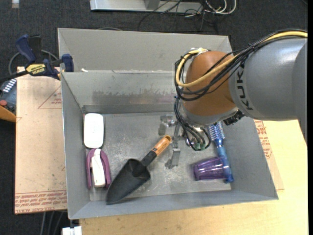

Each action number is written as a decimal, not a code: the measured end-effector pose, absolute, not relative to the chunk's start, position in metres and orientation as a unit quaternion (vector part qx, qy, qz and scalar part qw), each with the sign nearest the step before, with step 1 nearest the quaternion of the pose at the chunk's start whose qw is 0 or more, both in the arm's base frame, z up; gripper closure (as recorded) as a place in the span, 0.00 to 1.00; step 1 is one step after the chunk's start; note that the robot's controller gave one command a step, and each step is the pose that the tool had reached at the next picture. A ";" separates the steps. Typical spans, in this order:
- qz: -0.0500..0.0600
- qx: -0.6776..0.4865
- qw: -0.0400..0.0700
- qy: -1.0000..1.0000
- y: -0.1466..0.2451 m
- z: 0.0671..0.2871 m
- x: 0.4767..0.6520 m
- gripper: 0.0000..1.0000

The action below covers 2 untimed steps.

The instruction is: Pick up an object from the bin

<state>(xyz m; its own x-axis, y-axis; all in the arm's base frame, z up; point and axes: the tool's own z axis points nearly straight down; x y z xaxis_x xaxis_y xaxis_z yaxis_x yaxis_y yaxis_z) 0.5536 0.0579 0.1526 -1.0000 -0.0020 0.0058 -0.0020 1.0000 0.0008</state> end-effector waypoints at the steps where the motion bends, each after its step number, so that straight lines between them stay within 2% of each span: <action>1: -0.001 0.000 0.000 -1.000 0.057 0.157 0.555 0.00; 2: -0.001 0.006 0.001 -1.000 0.069 0.075 0.556 0.00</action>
Offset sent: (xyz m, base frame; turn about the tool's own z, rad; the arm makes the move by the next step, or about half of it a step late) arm 0.0005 0.0114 -0.0826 -0.0085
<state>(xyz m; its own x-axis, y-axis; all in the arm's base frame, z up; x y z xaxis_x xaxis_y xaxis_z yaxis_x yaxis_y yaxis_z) 0.5555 0.0693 0.0746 -0.9999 -0.0113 0.0012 -0.0113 0.9999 0.0024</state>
